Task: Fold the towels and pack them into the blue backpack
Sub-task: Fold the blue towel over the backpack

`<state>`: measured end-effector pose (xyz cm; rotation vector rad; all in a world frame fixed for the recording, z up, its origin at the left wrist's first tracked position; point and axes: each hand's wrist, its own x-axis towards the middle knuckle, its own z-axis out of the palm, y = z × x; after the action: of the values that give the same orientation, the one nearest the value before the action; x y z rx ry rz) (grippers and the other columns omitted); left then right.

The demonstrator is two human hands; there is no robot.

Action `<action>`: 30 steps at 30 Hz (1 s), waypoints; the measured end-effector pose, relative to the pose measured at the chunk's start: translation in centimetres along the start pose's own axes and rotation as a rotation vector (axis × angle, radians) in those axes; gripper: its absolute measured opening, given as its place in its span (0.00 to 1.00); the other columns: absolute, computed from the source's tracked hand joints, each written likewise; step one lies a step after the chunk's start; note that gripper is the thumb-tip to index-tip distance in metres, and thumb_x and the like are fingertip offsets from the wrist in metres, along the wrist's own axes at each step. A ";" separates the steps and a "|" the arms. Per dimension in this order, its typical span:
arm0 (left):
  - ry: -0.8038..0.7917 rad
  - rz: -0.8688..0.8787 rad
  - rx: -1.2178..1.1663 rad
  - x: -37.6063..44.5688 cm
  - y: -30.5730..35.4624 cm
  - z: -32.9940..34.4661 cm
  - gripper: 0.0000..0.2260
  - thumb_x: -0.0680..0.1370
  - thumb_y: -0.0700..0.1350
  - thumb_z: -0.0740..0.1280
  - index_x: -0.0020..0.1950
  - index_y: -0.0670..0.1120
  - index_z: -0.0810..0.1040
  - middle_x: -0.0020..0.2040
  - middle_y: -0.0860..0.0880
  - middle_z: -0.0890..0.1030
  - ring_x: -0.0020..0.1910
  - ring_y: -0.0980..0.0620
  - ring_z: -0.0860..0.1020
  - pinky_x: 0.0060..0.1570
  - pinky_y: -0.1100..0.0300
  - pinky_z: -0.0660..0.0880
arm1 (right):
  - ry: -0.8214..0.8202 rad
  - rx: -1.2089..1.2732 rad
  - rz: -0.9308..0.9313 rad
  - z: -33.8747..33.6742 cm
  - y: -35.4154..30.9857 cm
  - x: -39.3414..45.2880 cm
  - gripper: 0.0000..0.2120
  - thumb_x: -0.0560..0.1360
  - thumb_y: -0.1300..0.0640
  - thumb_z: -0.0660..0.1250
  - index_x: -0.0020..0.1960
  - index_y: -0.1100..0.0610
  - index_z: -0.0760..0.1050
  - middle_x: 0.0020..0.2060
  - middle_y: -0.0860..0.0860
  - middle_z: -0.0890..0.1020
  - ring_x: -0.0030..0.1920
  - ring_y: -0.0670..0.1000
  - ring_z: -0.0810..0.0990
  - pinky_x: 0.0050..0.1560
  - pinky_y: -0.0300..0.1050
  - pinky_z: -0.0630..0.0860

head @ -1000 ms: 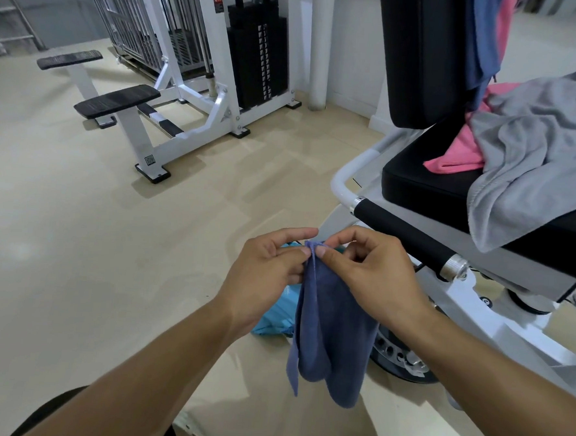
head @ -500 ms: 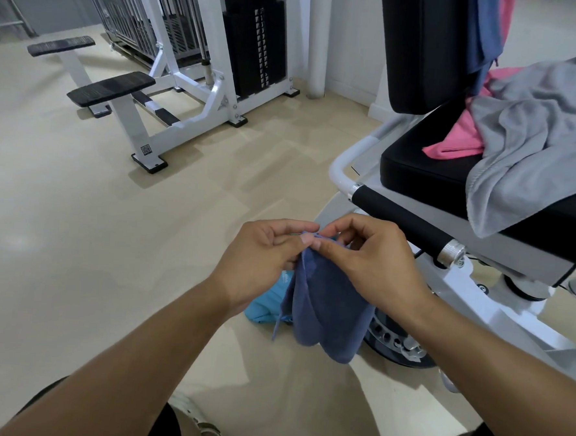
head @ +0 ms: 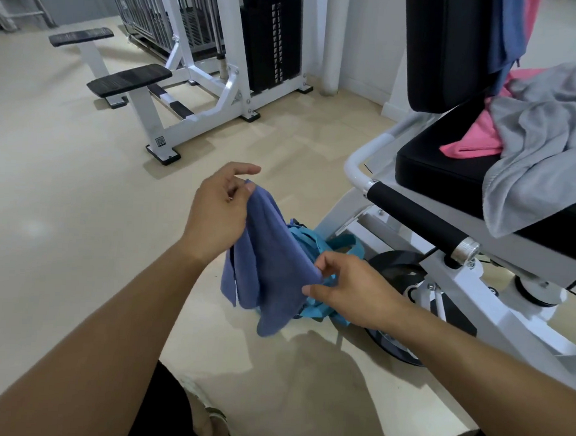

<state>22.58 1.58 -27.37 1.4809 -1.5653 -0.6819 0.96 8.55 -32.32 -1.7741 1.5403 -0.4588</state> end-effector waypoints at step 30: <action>-0.036 -0.412 0.012 2.5 -6.6 -3.7 0.07 0.78 0.37 0.68 0.49 0.47 0.84 0.49 0.39 0.83 0.43 0.46 0.78 0.56 0.48 0.80 | 0.101 -0.274 0.332 -4.4 4.3 2.2 0.05 0.80 0.50 0.65 0.48 0.50 0.72 0.41 0.51 0.80 0.39 0.50 0.77 0.34 0.43 0.68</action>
<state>29.29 -1.22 -30.61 1.8301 -1.3002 -0.9374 -4.53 5.10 -32.87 -1.6645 2.0041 -0.1818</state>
